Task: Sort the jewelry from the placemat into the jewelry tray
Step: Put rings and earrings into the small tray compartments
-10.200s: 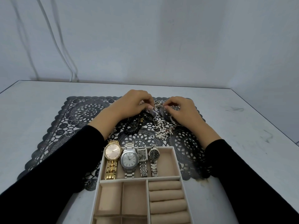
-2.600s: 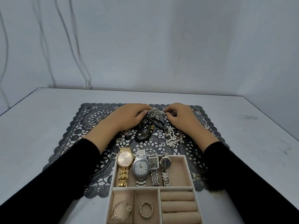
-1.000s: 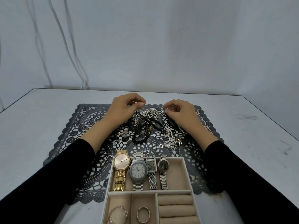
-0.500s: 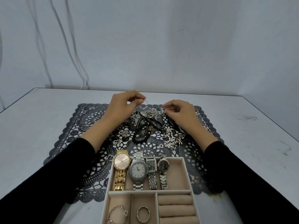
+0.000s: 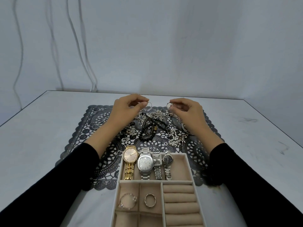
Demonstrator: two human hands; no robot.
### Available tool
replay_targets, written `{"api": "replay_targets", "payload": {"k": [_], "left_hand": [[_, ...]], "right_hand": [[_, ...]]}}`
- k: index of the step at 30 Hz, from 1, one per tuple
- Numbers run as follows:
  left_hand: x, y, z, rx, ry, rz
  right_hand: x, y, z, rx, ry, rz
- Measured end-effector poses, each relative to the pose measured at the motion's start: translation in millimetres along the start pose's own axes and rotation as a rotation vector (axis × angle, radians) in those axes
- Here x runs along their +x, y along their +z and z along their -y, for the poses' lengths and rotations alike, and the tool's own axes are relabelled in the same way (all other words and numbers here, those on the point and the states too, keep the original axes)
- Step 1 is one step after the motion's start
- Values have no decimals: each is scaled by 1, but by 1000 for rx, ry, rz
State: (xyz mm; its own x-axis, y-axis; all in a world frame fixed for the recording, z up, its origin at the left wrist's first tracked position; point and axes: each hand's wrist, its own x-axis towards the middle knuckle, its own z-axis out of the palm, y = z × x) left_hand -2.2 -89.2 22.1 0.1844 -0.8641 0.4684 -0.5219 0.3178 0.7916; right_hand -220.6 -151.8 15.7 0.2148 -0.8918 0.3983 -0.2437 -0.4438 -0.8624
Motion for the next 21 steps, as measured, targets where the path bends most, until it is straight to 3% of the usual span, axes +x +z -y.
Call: {"api": "replay_targets", "payload": {"k": [21], "left_hand": [[-95, -56, -43, -37, 41, -23]], "right_hand": [[-87, -8, 60, 110, -44, 117]]}}
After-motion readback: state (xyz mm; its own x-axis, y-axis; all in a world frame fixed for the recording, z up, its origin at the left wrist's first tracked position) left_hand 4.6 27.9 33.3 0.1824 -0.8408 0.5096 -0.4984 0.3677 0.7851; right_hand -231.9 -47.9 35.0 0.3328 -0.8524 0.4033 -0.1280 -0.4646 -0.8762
